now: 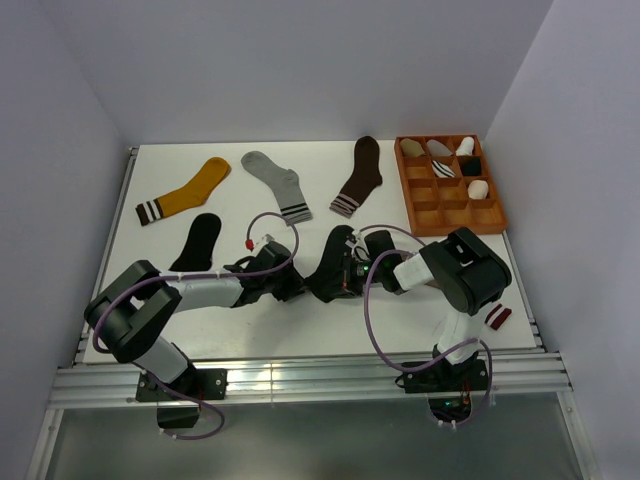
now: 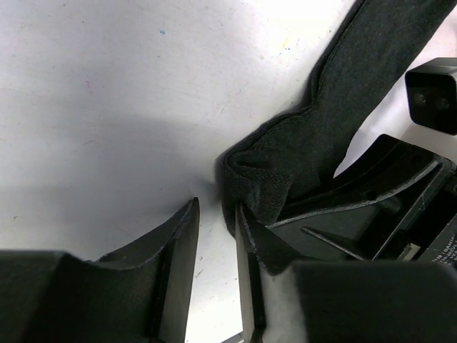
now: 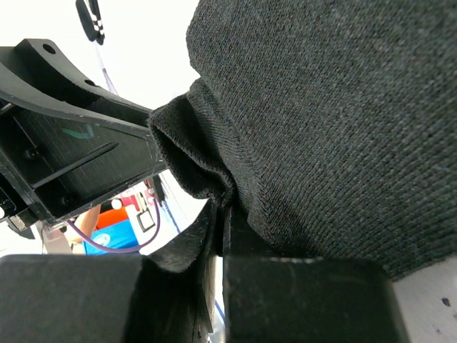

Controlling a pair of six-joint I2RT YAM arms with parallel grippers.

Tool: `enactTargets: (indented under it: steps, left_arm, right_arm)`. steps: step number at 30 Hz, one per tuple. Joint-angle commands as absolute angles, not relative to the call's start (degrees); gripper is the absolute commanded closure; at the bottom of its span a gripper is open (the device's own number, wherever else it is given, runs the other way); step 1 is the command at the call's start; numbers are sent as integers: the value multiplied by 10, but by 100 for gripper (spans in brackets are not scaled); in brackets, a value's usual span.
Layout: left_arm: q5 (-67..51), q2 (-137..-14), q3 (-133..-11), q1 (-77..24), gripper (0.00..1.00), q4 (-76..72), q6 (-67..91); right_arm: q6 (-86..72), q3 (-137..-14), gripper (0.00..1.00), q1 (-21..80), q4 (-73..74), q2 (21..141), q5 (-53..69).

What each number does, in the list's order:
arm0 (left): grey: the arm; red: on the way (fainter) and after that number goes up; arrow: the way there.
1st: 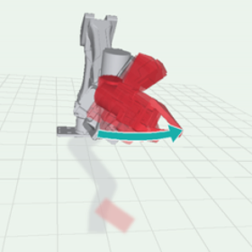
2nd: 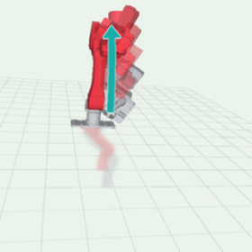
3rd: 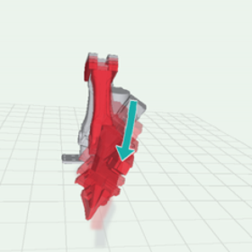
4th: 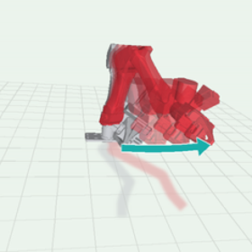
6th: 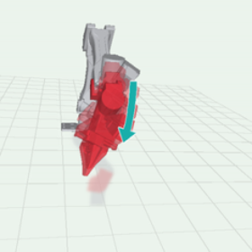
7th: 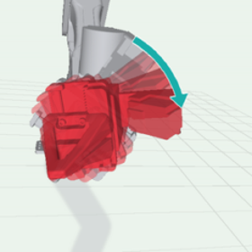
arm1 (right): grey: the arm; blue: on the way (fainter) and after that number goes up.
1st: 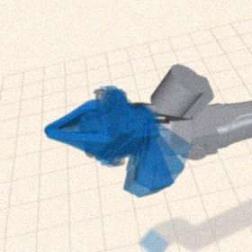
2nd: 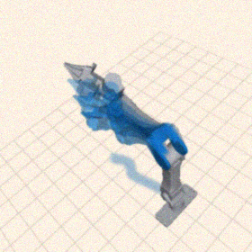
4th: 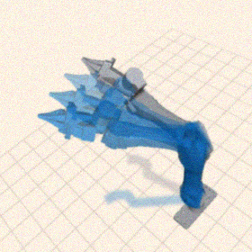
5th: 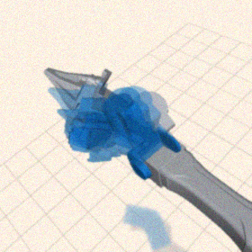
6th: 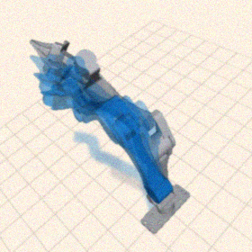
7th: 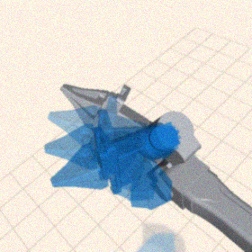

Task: Roll the socks
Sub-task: Roll the sock at the center of the board.

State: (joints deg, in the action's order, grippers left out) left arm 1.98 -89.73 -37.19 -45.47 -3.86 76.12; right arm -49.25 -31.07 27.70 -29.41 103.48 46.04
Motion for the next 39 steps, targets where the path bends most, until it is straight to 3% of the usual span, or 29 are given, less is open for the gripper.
enactTargets:
  steps: [1, 24, 33, 39]
  left_arm:
    - [40, -900, -365, -458, 66, -53, 760]
    - [48, -919, -367, -448, 63, -62, 751]
    - [44, -961, -399, -448, 66, -16, 744]
    - [51, -976, -415, -448, 78, 26, 742]
  right_arm:
    - [-481, -309, 100, 275, -268, 1056, 425]
    - [-480, -314, 100, 274, -263, 1058, 431]
    - [-481, -318, 100, 275, -255, 1062, 434]
    - [-470, -328, 100, 274, -231, 1059, 427]
